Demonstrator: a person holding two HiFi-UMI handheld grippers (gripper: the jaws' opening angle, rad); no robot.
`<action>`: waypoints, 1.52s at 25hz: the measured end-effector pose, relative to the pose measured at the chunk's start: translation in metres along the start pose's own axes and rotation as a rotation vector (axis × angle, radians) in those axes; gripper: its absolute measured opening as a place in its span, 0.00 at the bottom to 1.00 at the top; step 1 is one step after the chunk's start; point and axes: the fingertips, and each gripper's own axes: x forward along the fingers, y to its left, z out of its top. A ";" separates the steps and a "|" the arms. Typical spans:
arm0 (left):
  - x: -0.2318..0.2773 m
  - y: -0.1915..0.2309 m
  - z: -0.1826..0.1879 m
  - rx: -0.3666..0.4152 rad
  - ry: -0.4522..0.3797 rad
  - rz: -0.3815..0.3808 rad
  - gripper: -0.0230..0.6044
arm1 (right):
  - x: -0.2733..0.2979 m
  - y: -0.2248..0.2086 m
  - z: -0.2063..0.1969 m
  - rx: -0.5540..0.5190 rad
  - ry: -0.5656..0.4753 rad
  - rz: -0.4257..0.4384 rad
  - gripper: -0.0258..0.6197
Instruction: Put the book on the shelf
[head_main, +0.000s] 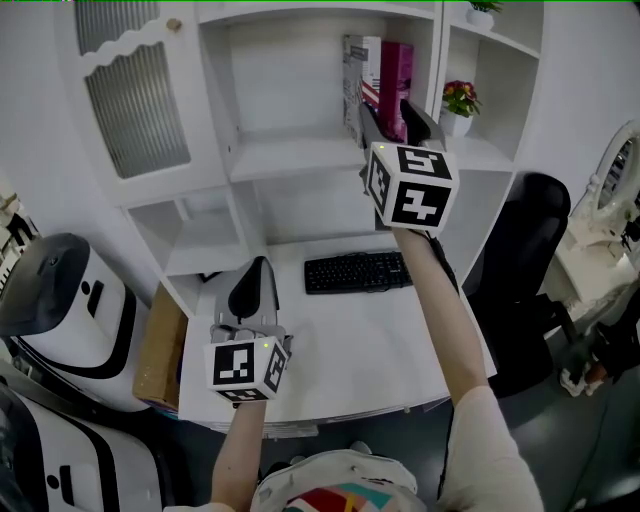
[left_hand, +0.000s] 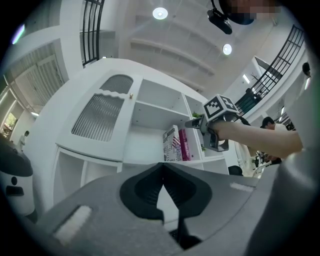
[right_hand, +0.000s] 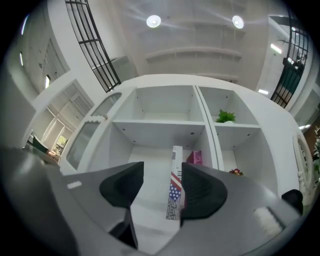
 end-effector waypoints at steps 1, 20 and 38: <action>-0.001 -0.004 0.002 0.000 -0.005 -0.006 0.04 | -0.013 0.005 0.000 0.002 -0.011 0.011 0.36; -0.039 -0.030 0.008 -0.003 -0.107 -0.029 0.04 | -0.212 0.068 -0.118 0.067 0.019 0.036 0.04; -0.063 -0.024 -0.069 -0.092 0.053 0.039 0.04 | -0.258 0.106 -0.197 0.109 0.222 0.159 0.04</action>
